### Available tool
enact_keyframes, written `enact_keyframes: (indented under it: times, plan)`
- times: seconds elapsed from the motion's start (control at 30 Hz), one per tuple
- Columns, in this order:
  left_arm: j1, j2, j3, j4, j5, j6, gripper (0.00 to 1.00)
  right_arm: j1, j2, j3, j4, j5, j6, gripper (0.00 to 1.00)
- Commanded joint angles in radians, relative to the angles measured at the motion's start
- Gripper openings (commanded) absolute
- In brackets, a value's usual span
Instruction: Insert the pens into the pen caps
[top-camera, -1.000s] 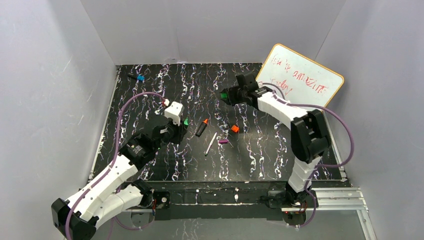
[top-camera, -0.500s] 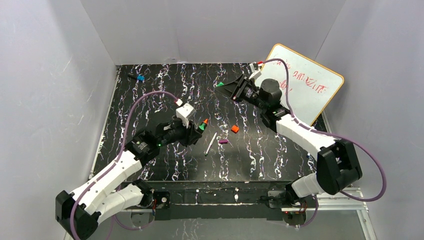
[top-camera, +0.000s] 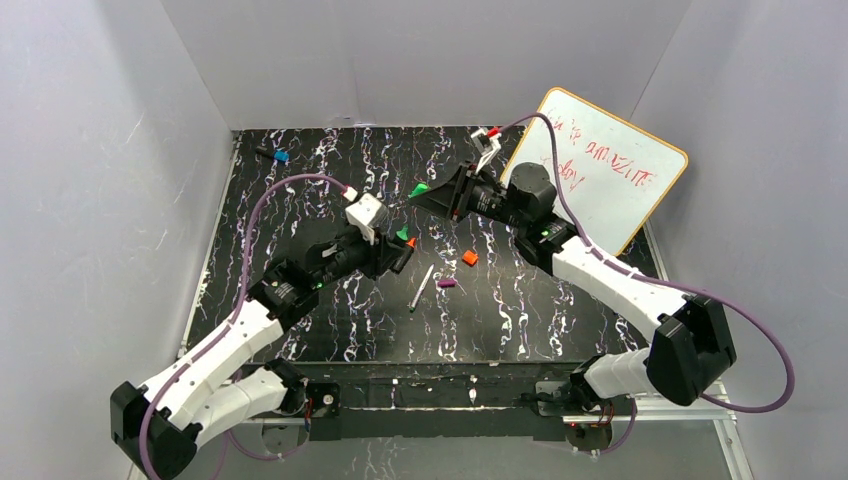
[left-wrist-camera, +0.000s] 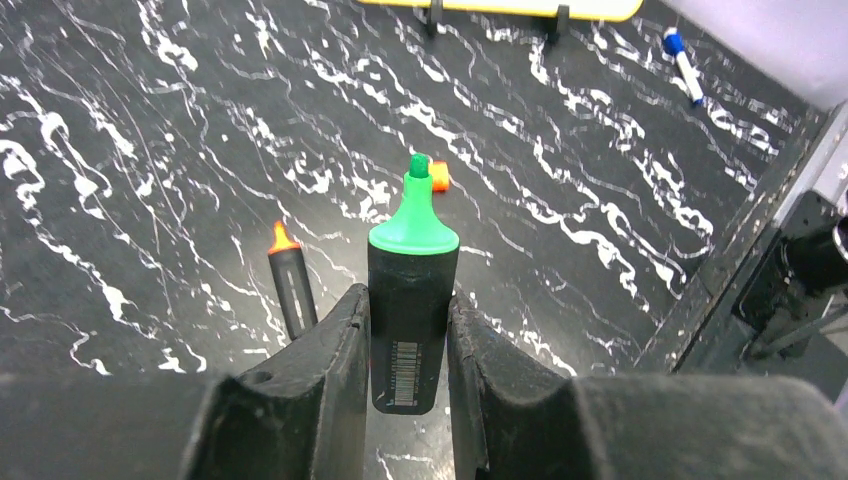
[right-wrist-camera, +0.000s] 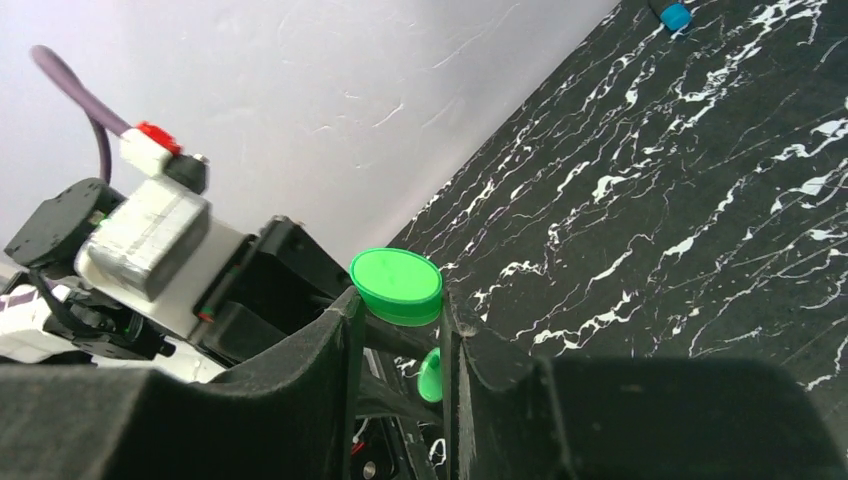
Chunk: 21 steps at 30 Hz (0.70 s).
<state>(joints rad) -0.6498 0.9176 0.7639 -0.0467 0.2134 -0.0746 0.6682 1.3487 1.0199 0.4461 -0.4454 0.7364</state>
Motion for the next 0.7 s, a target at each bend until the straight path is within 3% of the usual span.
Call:
enact_keyframes:
  times: [0.0,0.67]
  plan:
    - [0.003,-0.055,0.024,0.083,-0.038,-0.009,0.0,0.001,-0.036,0.041,-0.044,0.068,-0.004,0.01]
    - [0.003,-0.045,0.011,0.071,0.004,0.001,0.0,0.073,0.016,0.064,-0.088,0.098,0.017,0.01]
